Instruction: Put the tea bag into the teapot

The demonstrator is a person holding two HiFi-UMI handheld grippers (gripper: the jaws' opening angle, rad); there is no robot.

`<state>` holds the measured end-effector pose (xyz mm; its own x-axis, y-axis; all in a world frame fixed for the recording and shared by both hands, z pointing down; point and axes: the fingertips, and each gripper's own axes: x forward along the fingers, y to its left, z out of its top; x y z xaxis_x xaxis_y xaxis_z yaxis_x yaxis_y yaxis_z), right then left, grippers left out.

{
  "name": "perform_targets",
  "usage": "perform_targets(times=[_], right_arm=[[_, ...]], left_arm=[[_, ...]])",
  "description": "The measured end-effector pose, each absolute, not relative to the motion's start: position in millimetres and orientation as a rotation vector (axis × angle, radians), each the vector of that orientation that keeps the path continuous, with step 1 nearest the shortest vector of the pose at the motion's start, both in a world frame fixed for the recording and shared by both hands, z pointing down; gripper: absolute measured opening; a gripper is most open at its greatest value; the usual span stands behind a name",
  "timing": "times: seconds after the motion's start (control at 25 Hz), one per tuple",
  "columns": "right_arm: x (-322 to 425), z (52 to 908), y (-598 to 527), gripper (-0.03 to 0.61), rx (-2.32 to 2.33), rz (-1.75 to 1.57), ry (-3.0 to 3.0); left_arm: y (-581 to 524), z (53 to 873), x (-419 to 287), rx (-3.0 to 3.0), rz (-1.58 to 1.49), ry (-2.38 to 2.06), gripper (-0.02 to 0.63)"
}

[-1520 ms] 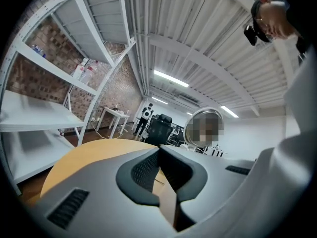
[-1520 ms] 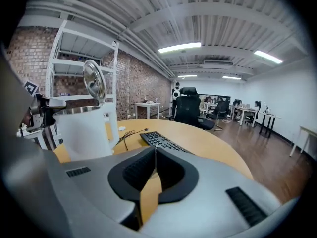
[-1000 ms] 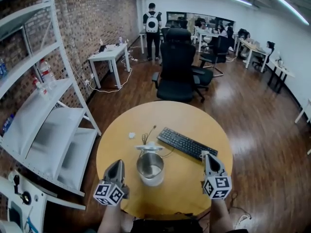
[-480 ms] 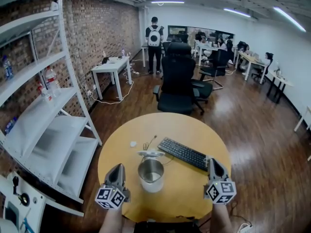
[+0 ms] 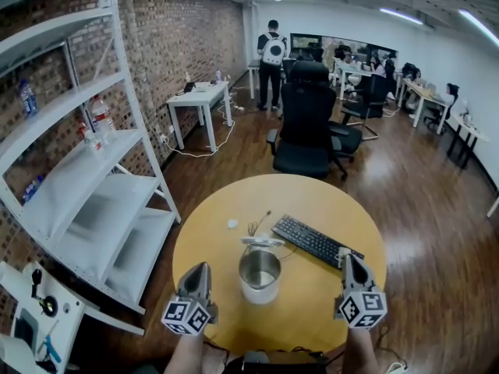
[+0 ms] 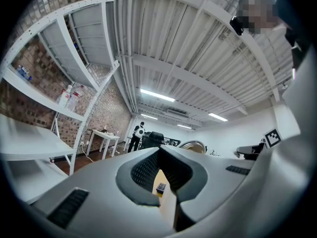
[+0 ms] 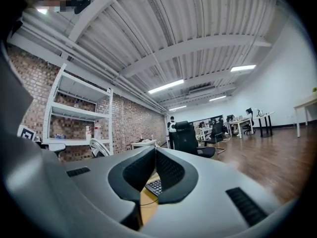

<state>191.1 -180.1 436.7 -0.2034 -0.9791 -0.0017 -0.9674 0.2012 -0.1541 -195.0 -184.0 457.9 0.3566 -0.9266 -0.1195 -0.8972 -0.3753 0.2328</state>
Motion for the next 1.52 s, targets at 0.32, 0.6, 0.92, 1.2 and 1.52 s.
perform_targets(times=[0.32,0.6,0.92,1.2,1.52], right_arm=[[149.5,444.7,-199.9,0.000,-1.796,-0.212,2.474],[98.8,457.4,-212.8,0.000,-1.670,-0.243,2.617],[19.8,476.4,-207.7,0.000,-1.433,-0.273,2.845],[-4.1,482.6,-214.5,0.000,-1.327,-0.279,2.912],[-36.5,496.0,-218.1,0.000,-1.267,-0.293,2.979]], left_arm=[[-164.7,465.5,-224.0,2.398,-0.322,-1.780,-0.006],[-142.0,470.0,-256.2,2.315,-0.311,-1.905,-0.006],[-113.5,480.3,-287.5,2.201,-0.311,-2.015,-0.006],[-89.8,486.2,-302.4,2.113,-0.331,-2.097,-0.006],[-65.5,489.4,-326.9,2.037,-0.317,-2.161,-0.007]])
